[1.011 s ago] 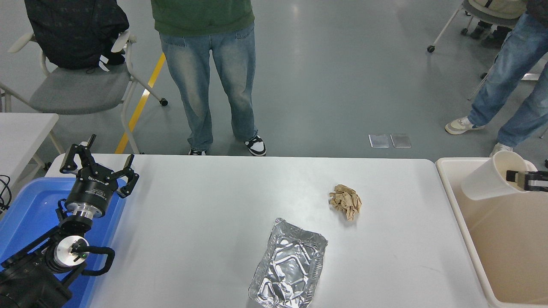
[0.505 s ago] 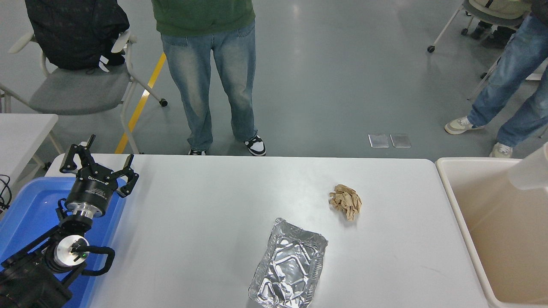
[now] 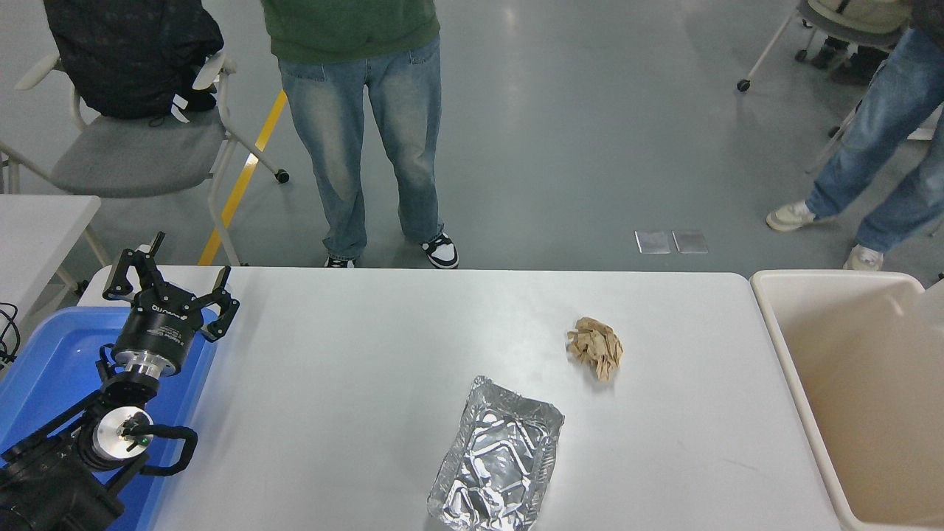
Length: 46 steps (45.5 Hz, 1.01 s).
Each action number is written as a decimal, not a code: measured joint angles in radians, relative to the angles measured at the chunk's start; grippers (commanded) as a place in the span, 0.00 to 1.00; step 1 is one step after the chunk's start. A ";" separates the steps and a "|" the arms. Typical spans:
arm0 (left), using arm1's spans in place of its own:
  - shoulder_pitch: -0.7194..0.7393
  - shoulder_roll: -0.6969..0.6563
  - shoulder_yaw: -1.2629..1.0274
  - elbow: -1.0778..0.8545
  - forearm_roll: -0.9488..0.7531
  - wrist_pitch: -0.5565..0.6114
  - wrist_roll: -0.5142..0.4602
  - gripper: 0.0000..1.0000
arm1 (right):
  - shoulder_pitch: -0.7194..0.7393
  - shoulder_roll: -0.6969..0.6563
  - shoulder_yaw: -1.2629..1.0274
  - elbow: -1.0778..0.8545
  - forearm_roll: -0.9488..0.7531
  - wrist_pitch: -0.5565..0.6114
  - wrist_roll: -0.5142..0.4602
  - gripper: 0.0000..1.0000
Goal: Clean the table surface
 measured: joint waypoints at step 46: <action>0.000 0.000 0.000 0.000 0.000 0.000 0.000 0.99 | -0.243 0.611 -0.243 -0.815 0.393 -0.147 0.051 0.00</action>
